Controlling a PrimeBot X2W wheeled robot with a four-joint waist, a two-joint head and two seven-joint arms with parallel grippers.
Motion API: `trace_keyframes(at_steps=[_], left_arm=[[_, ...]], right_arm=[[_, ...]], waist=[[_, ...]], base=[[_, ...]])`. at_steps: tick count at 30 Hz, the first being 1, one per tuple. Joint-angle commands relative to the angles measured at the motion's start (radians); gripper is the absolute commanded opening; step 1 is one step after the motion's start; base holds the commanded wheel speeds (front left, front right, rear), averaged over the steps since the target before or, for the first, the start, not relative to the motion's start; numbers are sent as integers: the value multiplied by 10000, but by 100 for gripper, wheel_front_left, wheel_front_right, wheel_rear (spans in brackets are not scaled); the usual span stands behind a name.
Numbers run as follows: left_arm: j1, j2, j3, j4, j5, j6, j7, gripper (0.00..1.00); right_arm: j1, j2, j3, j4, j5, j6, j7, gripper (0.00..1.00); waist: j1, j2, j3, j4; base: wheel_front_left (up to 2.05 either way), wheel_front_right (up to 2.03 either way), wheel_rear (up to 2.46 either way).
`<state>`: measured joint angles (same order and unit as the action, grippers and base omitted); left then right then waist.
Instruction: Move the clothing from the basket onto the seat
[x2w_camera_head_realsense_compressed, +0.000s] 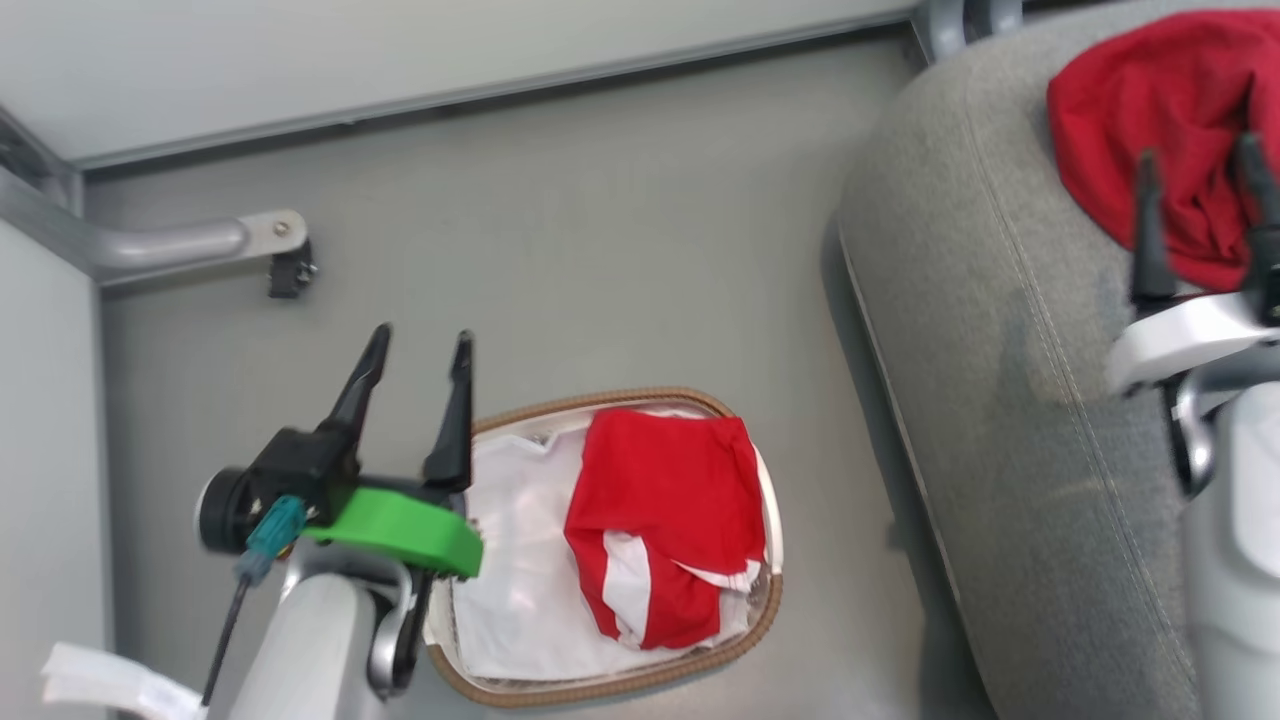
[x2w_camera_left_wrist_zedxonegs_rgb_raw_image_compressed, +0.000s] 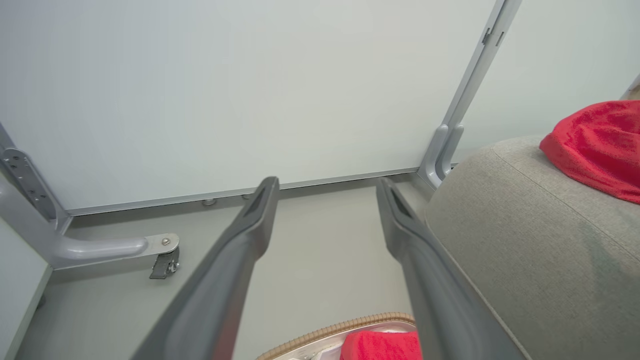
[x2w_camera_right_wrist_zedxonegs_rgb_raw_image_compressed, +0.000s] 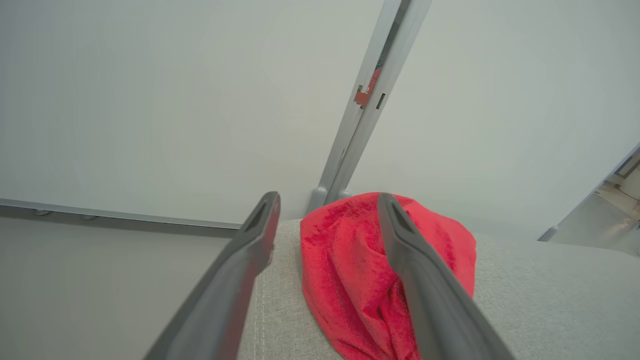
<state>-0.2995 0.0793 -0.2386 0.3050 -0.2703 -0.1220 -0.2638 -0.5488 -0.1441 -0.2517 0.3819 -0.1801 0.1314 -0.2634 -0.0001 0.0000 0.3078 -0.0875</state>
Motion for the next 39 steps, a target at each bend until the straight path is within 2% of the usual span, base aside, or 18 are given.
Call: trace_keyframes(at_steps=[1, 7, 11, 14, 21, 27, 39], left_arm=[[348, -38, 274, 71, 142, 51, -11, 100], [1188, -191, 1182, 146, 250, -6, -11, 100], [1762, -233, 1647, 114, 264, -46, -11, 100], [2183, -264, 1901, 101, 279, -65, -11, 100], [3015, -284, 1904, 35, 180, -80, -11, 100], [3297, -281, 1677, -9, -21, -88, -11, 100], [3301, -282, 1591, -17, -2, -85, -11, 100]], right_arm=[[299, 149, 225, 77, 56, -14, -21, 100], [990, 748, 1115, 214, 611, -14, -21, 100], [1643, 891, 1346, 23, 1079, -14, -21, 100], [2292, 926, 1819, -132, 1899, -14, -21, 100], [3711, 905, 2607, -298, 2966, -14, -21, 100], [4118, 912, 2895, -371, 2999, -14, -21, 100], [4180, 914, 2830, -388, 3058, -14, -21, 100]], waist=[[1, 0, -790, 624], [1, 0, -1316, 987], [1, 0, -1702, 1153], [1, 0, -2018, 1194], [1, 0, -2634, 1176], [1, 0, -2858, 1047], [1, 0, -2908, 960]], base=[[0, 0, 0], [0, 0, 0], [0, 0, 0], [0, 0, 0], [0, 0, 0], [0, 0, 0], [0, 0, 0]])
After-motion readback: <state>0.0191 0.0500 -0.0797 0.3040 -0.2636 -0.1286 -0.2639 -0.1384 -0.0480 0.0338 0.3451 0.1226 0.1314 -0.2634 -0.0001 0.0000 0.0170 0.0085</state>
